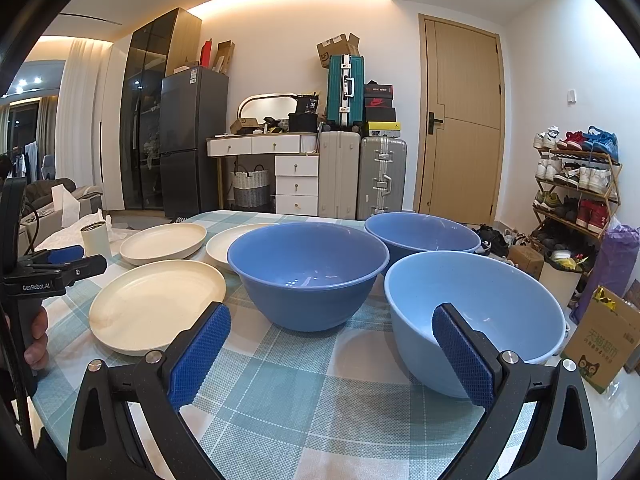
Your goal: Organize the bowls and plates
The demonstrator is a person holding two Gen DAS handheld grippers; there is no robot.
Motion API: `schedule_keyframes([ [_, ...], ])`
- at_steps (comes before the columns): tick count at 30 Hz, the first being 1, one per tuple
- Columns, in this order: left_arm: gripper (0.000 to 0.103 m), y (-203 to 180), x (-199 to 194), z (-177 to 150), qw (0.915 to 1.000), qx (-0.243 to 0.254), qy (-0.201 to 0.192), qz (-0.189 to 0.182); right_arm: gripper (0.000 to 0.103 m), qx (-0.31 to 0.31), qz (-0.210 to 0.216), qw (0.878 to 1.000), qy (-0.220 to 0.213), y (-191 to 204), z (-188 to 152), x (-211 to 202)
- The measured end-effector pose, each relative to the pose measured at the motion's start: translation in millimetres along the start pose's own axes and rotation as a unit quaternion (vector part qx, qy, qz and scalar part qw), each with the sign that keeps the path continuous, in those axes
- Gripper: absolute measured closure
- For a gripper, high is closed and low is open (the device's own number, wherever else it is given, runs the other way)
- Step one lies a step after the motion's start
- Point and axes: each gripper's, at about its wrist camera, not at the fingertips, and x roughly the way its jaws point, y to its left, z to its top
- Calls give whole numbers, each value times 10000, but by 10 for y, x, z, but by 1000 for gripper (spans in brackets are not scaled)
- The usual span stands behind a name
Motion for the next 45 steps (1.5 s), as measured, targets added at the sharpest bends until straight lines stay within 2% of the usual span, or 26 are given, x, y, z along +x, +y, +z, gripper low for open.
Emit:
schedule_keyframes([
  [29, 2, 8, -17, -26, 10000, -11, 10, 8, 0, -28, -1, 10000, 45, -1, -1, 13],
  [45, 2, 62, 69, -25, 9998, -43, 149, 152, 0, -146, -23, 9995, 277, 67, 9, 139],
])
